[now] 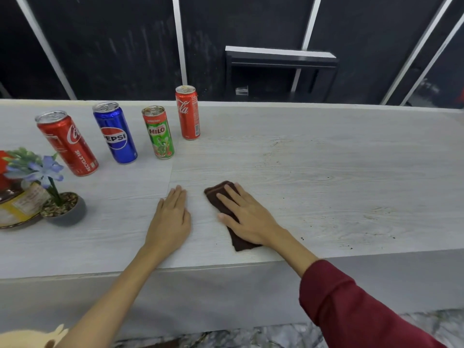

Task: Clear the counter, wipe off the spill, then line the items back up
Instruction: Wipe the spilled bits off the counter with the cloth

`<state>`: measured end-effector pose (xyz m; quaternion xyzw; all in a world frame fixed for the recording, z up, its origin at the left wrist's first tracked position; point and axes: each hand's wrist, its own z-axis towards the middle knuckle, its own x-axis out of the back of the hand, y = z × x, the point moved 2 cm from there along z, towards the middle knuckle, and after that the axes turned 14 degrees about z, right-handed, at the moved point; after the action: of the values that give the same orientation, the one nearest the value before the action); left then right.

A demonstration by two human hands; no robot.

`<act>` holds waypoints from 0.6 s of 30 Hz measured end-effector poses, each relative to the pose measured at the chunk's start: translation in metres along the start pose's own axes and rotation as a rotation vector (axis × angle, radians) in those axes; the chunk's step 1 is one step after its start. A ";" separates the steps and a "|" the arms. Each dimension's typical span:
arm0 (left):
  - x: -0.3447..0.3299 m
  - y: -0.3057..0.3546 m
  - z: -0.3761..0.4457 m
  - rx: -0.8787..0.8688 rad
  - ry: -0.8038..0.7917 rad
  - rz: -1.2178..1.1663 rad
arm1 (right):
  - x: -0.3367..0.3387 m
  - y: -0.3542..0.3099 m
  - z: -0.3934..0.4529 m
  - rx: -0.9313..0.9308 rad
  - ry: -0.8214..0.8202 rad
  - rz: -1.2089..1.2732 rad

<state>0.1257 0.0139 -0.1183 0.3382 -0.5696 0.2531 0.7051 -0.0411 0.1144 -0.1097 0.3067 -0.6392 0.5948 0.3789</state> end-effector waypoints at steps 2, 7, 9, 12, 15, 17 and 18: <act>0.000 -0.001 0.000 -0.004 0.003 -0.010 | -0.005 -0.007 -0.011 0.091 -0.037 -0.006; -0.002 -0.001 0.000 -0.010 0.005 -0.010 | 0.021 0.032 -0.051 0.149 -0.025 -0.027; -0.004 0.002 0.002 -0.025 -0.019 0.020 | 0.041 0.063 -0.050 0.055 0.058 -0.037; -0.005 0.012 0.012 -0.074 -0.057 0.030 | 0.068 0.101 -0.023 -0.204 0.137 -0.007; -0.006 0.019 0.024 -0.108 -0.063 0.019 | 0.070 0.099 0.024 -0.278 0.163 0.005; -0.006 0.018 0.026 -0.114 -0.066 0.015 | 0.055 0.076 0.049 -0.207 0.126 0.016; -0.006 0.017 0.026 -0.115 -0.071 0.014 | 0.043 0.062 0.056 -0.154 0.096 0.025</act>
<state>0.0948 0.0053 -0.1180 0.3021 -0.6099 0.2128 0.7010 -0.1226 0.0679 -0.1057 0.2399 -0.6680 0.5627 0.4238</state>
